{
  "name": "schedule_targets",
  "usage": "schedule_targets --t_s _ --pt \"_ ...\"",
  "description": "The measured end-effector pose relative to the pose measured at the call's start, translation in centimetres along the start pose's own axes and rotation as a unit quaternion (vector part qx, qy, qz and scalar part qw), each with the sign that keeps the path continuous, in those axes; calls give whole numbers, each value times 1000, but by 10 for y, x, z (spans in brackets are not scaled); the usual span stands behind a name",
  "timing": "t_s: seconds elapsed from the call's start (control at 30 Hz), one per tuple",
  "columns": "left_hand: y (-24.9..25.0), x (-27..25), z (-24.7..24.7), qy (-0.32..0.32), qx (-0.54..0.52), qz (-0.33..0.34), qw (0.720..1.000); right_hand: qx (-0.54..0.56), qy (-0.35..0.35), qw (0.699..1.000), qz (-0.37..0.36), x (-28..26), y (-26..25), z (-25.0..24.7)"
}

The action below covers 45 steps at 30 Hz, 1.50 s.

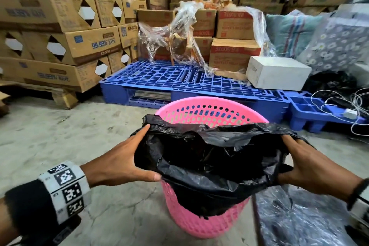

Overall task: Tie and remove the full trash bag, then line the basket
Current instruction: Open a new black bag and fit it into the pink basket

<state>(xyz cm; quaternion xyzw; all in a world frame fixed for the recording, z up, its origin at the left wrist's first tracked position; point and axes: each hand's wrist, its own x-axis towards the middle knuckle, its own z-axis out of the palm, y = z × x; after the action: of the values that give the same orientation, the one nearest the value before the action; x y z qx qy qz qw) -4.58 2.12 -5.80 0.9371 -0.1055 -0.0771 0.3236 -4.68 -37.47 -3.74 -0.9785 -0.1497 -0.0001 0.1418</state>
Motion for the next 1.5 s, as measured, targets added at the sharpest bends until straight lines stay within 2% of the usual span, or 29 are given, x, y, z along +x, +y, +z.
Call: schedule_targets --t_s 0.23,0.3,0.37,0.43,0.53,0.63,0.77,0.83,0.97,1.2,1.3,1.5 --pt "-7 10 1 5 -107 24 994 87 -41 994 -50 17 17 4" --pt "-7 12 -9 51 -146 23 988 136 -45 988 -59 19 21 -2" --pt "-9 13 -21 110 -159 22 981 143 -79 985 -58 18 24 -10" --pt "-13 14 -28 168 -158 22 973 94 -112 988 -57 13 25 -13" --pt "-9 18 -25 202 -149 17 968 24 -68 996 -58 12 21 -17" --pt "-3 25 -15 189 -152 -5 970 35 -43 996 -66 16 14 -23" --pt "7 39 -12 176 -168 -37 969 215 -72 973 -46 25 18 -31" --pt "12 46 -10 149 -176 -57 971 264 -87 960 -34 32 18 -31" --pt "14 50 -8 100 -179 -43 978 290 -78 954 -6 46 23 -22" --pt "3 52 -5 80 -191 -38 978 253 -47 966 21 78 12 -22" --pt "0 57 -5 71 -191 -25 979 193 -40 980 37 95 18 -23" --pt "-5 71 -21 42 -207 -22 977 170 -24 978 122 113 29 -25"
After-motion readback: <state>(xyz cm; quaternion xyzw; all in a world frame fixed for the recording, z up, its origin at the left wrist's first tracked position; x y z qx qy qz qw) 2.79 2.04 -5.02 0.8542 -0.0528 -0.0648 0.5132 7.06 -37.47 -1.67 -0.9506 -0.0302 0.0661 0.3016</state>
